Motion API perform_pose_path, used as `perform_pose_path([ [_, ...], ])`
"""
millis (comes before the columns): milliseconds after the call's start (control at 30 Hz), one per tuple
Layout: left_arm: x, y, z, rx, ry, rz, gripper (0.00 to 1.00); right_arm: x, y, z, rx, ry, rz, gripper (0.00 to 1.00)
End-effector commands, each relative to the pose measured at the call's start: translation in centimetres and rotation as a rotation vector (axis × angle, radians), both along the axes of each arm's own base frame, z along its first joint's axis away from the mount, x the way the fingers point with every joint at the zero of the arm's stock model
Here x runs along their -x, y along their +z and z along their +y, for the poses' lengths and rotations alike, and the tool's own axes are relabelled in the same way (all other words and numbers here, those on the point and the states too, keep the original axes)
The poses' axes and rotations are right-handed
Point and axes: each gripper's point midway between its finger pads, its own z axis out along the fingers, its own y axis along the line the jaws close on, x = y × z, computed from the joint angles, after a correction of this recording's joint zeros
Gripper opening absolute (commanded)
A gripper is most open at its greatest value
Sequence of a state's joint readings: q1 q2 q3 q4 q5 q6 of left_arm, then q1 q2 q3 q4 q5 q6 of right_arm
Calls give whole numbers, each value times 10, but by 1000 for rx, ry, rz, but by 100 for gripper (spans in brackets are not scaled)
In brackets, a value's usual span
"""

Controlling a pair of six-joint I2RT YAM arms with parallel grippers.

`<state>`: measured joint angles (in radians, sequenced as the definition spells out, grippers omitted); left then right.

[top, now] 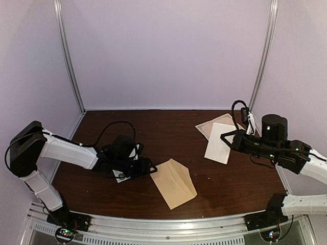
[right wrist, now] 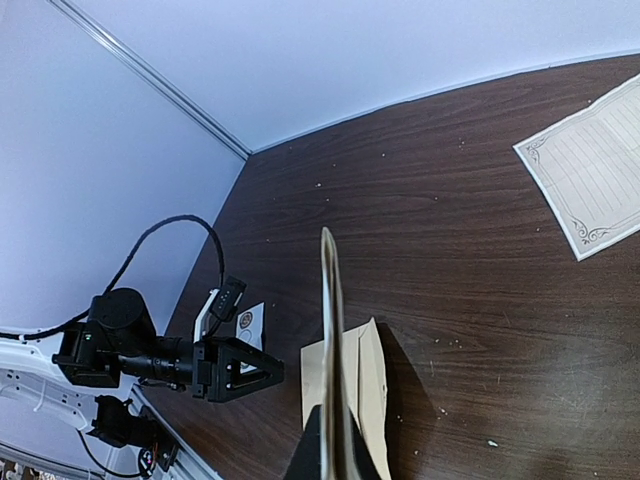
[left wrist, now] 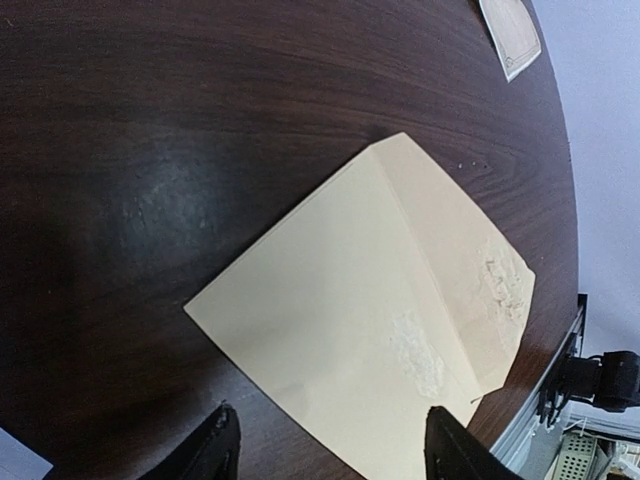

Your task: Place the letter into the envelope and seal it

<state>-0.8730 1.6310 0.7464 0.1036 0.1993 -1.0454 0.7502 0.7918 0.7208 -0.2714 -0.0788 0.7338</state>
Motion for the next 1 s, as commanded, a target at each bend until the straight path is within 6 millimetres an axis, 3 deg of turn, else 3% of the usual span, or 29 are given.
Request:
perform_pose_path([
  [0,-12,5,-7,-17,-13,-53,65,-2,5,3,-26,5,-14,0],
  [200,-15,-18,0,-103,-7,-48,65,-3,3,7,-26,17,-7,0],
  [400,-20,-27,-4,-124,-18,-51,65,-3,1,8,-16,23,-9,0],
  [700,-37,-39,-18,-168,-49,-89,65,-4,1,7,-10,18,-7,0],
  [967,-51,-32,-46,-123,-137,-181,65,-4,-1,7,-2,15,-2,0],
])
